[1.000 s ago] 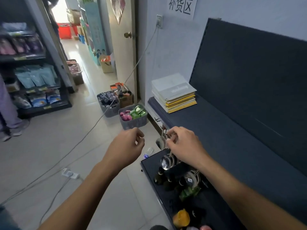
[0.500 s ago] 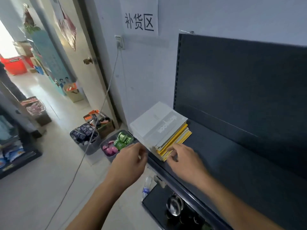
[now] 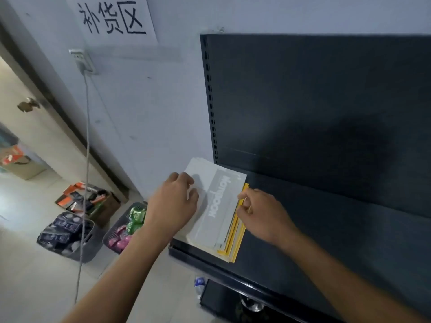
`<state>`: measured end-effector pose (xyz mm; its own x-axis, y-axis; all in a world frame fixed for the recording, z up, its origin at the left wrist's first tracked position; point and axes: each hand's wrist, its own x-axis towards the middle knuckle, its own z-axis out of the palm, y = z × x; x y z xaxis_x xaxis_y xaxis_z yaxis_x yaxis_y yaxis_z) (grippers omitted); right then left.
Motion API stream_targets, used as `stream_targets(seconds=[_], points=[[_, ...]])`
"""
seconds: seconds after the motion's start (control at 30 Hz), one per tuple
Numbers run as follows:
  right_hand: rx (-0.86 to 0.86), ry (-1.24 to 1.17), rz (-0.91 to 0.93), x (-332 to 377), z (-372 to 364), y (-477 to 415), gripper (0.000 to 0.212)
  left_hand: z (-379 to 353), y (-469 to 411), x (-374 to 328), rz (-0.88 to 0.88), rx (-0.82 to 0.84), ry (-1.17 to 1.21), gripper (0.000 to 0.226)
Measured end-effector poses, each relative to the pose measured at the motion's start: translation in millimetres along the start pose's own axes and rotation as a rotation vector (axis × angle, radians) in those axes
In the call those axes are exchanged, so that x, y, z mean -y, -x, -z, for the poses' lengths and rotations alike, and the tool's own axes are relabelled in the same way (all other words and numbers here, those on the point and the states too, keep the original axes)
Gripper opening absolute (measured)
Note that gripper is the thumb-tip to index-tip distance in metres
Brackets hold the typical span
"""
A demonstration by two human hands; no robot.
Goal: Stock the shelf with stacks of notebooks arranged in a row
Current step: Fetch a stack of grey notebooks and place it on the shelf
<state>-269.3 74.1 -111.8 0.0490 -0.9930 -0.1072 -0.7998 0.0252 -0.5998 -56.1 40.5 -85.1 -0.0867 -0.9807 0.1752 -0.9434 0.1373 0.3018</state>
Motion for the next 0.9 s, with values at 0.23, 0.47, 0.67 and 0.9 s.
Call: stream_targets(seconds=[0.23, 0.47, 0.67, 0.9], points=[[-0.061, -0.038, -0.273, 25.0, -32.4, -13.4, 0.031, -4.8, -43.6, 30.8, -0.014, 0.133, -0.188, 0.047], [-0.158, 0.065, -0.456, 49.3, -53.2, -16.0, 0.034, -8.6, -59.2, 49.3, -0.087, 0.232, 0.016, 0.040], [-0.199, 0.153, -0.448, 60.1, -55.7, -11.0, 0.032, -10.2, -59.4, 49.5, -0.096, 0.267, 0.067, 0.036], [-0.152, 0.237, -0.397, 70.1, -65.1, -6.8, 0.044, -9.1, -59.0, 56.8, -0.055, 0.289, 0.151, 0.020]])
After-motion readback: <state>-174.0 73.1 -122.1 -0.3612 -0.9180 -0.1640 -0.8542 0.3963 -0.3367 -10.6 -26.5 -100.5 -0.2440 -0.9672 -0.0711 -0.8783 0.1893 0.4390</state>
